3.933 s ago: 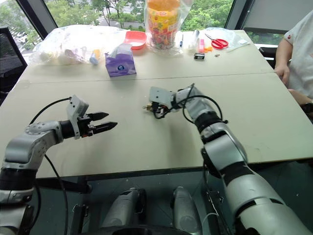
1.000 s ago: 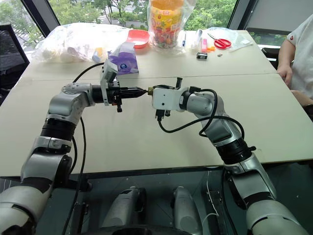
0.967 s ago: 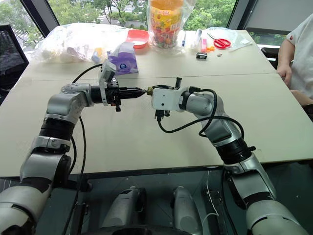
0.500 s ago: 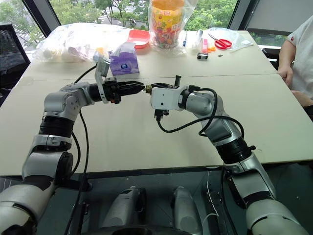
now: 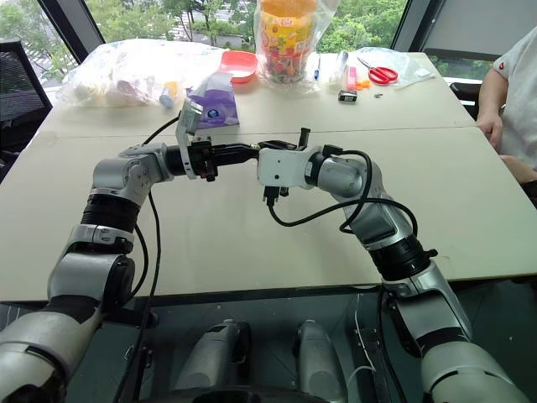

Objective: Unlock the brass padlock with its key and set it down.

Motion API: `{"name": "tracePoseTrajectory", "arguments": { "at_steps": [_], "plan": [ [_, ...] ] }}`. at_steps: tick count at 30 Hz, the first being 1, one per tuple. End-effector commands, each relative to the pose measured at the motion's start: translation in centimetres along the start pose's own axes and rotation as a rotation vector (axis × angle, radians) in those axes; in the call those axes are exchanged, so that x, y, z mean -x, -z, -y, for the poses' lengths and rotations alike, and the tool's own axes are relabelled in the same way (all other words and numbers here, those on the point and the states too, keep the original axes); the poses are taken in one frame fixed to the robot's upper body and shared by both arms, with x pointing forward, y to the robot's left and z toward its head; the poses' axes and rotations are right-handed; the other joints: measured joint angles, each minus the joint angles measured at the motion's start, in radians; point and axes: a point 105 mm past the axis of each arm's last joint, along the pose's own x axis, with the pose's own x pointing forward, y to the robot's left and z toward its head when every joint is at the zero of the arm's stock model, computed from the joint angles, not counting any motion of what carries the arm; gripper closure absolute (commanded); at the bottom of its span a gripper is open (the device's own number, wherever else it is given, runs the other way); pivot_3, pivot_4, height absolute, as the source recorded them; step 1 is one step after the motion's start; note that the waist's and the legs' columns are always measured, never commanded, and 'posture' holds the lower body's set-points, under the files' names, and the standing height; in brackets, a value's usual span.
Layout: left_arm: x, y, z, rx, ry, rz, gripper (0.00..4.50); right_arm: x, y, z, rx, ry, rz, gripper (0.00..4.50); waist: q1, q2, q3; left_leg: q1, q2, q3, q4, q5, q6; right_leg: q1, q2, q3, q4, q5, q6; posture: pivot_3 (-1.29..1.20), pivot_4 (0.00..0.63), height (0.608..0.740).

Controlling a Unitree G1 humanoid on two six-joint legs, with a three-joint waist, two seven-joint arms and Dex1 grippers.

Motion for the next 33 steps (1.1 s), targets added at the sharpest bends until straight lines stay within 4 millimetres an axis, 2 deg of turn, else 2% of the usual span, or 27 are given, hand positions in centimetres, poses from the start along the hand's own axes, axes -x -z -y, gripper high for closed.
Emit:
{"name": "tracePoseTrajectory", "arguments": {
  "at_steps": [1, 4, 6, 8, 10, 12, 15, 17, 23, 27, 33],
  "plan": [
    [-0.2, -1.1, 0.3, -0.061, 0.011, 0.005, 4.46, 0.4, -2.2, 1.7, 0.051, 0.059, 0.068, 3.81, 0.000, 0.000, 0.000, 0.000, 0.000, 0.000, 0.000, 0.000, 0.000, 0.000, 0.000, 0.000, 0.000, 0.000, 0.000, 0.00, 0.150, 0.740],
    [-0.1, -1.3, 0.2, -0.062, -0.001, 0.017, 4.46, 0.4, -2.2, 1.7, 0.045, 0.057, 0.070, 3.81, 0.001, 0.000, 0.000, 0.000, 0.000, 0.000, 0.000, 0.000, 0.000, 0.000, 0.000, 0.000, 0.000, 0.000, 0.000, 0.00, 0.150, 0.740],
    [0.0, -1.5, 0.2, -0.056, -0.005, 0.042, 4.50, 0.5, -2.2, 1.7, 0.012, 0.049, 0.081, 2.76, 0.000, 0.000, 0.000, 0.000, 0.000, 0.000, 0.000, 0.000, 0.000, 0.000, 0.000, 0.000, 0.000, 0.000, 0.000, 0.00, 0.150, 0.740],
    [0.3, -1.9, 0.1, -0.038, -0.009, 0.076, 4.50, 0.8, -1.7, 2.1, 0.019, 0.073, 0.051, 1.97, 0.000, 0.000, 0.000, 0.000, 0.000, 0.000, 0.000, 0.000, 0.000, 0.000, 0.000, 0.000, 0.000, 0.000, 0.000, 0.00, 0.150, 0.740],
    [0.7, -2.2, 0.3, -0.007, 0.005, 0.108, 4.50, 1.4, -1.1, 2.4, 0.005, 0.083, 0.016, 0.90, 0.001, 0.000, 0.000, 0.000, 0.000, 0.000, 0.000, 0.000, 0.000, 0.000, 0.000, 0.000, 0.000, 0.000, 0.000, 0.00, 0.150, 0.740],
    [1.3, -2.5, 0.6, 0.016, 0.030, 0.134, 4.50, 2.2, -1.0, 3.1, -0.100, 0.122, 0.024, 0.90, 0.001, 0.000, 0.000, 0.000, 0.000, 0.000, 0.000, 0.000, 0.000, 0.000, 0.000, 0.000, 0.000, 0.000, 0.000, 0.00, 0.150, 0.740],
    [1.6, -2.5, 0.8, 0.021, 0.040, 0.139, 4.50, 3.3, -1.6, 4.1, -0.352, 0.182, 0.084, 0.90, 0.001, 0.000, 0.000, 0.000, 0.000, 0.000, 0.000, 0.000, 0.000, 0.000, 0.000, 0.000, 0.000, 0.000, 0.000, 0.00, 0.150, 0.740],
    [1.5, -2.4, 1.1, 0.022, 0.053, 0.133, 4.50, 3.5, -1.8, 4.4, -0.432, 0.206, 0.095, 0.90, 0.001, 0.000, 0.000, 0.000, 0.000, -0.001, 0.000, 0.000, 0.000, 0.000, 0.000, 0.000, 0.001, 0.000, 0.000, 0.00, 0.150, 0.740],
    [1.1, -2.2, 1.7, 0.027, 0.085, 0.128, 4.50, 3.1, -2.0, 4.3, -0.478, 0.214, 0.085, 0.90, 0.002, 0.000, 0.000, 0.000, 0.000, -0.001, 0.001, 0.000, 0.000, 0.000, 0.000, 0.000, 0.001, 0.000, 0.000, 0.00, 0.150, 0.740],
    [1.1, -2.4, 2.4, 0.020, 0.121, 0.126, 4.50, 2.8, -1.4, 4.0, -0.484, 0.214, 0.061, 0.90, 0.000, 0.000, 0.000, 0.000, 0.000, -0.001, 0.001, 0.000, 0.000, 0.000, 0.000, 0.000, 0.001, 0.000, 0.000, 0.00, 0.150, 0.740],
    [1.3, -1.8, 2.5, 0.012, 0.115, 0.105, 4.50, 2.8, -0.6, 4.1, -0.498, 0.218, 0.044, 0.90, 0.000, 0.000, 0.000, 0.000, 0.000, 0.000, 0.001, 0.000, 0.000, 0.000, 0.000, 0.000, 0.001, 0.000, 0.000, 0.00, 0.150, 0.740]
  ]
}}
